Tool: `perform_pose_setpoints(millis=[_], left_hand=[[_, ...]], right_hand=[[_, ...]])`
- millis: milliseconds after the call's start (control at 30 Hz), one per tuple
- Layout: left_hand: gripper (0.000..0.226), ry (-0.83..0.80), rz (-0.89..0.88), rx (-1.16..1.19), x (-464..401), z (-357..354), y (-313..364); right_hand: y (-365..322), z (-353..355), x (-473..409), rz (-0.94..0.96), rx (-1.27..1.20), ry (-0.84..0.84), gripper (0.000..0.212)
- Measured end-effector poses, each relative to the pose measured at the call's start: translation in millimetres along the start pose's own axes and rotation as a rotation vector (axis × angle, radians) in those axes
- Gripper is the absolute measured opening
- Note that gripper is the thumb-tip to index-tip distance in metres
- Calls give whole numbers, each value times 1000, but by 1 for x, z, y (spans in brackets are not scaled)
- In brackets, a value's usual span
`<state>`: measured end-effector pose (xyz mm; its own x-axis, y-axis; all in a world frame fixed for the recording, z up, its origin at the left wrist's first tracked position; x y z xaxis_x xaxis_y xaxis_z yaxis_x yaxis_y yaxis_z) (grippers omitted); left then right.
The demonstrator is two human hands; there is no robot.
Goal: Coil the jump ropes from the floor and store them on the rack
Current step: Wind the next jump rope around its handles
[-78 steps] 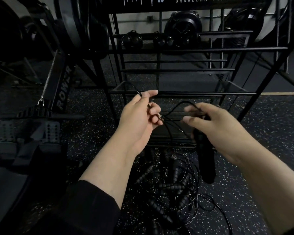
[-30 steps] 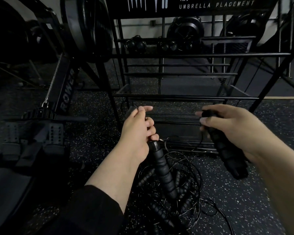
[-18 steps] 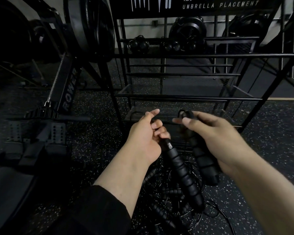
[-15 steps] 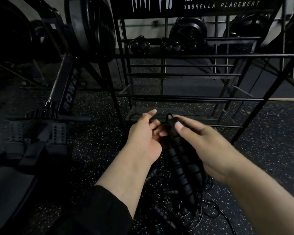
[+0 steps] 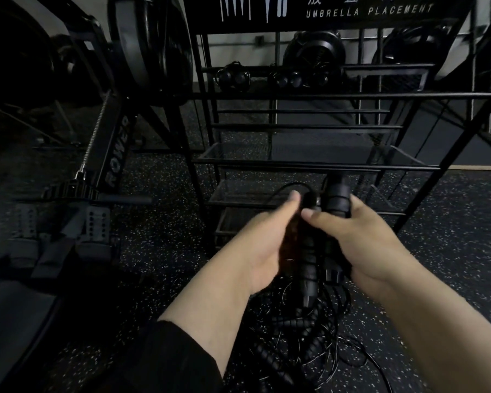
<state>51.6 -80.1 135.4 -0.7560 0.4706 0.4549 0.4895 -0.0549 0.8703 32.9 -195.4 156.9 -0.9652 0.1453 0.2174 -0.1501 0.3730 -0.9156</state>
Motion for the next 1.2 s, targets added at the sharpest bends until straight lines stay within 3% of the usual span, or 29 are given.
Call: perform_pose_setpoints(millis=[67, 233, 400, 533, 600, 700, 733, 833, 900, 967, 1100, 1200], left_hand=[[46, -90, -36, -67, 6, -11, -1], [18, -26, -106, -213, 13, -9, 7], [37, 148, -98, -248, 10, 1, 6], [35, 137, -98, -213, 8, 2, 5], [42, 90, -73, -137, 7, -1, 0], [41, 24, -52, -63, 5, -7, -8], [36, 22, -64, -38, 5, -9, -10], [31, 62, -114, 98, 5, -9, -5], [31, 147, -141, 80, 3, -4, 2], [40, 234, -129, -88, 5, 0, 6], [72, 257, -130, -442, 15, -2, 15], [71, 434, -254, -730, 29, 16, 39]], right_hand=[[-5, 9, -3, 31, -25, 45, 29], [-7, 16, -4, 29, 5, 64, 29], [2, 8, -4, 1, 20, 45, 27], [9, 2, -3, -39, 172, 12, 33], [7, 2, -1, -38, 244, 12, 50], [10, 2, -1, -91, 279, -26, 96], [13, 4, -2, -113, 257, -32, 97], [14, 4, -1, -185, 117, -29, 64], [17, -1, 4, -237, 7, -49, 55], [20, -16, 13, -298, -79, -130, 50], [16, -23, 22, -316, -144, -189, 40], [-8, -13, 27, -227, 56, -190, 28]])
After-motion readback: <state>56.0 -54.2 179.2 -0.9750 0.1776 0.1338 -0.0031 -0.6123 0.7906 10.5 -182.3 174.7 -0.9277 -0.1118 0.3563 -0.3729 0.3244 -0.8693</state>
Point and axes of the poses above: each hand's wrist, its own x-axis away from the middle knuckle, its own z-axis out of the back of the hand, y = z × x, the point moved 8 cm from there along -x, towards the middle knuckle, and after that the axes turned 11 degrees about -x, right-handed, at the moved point
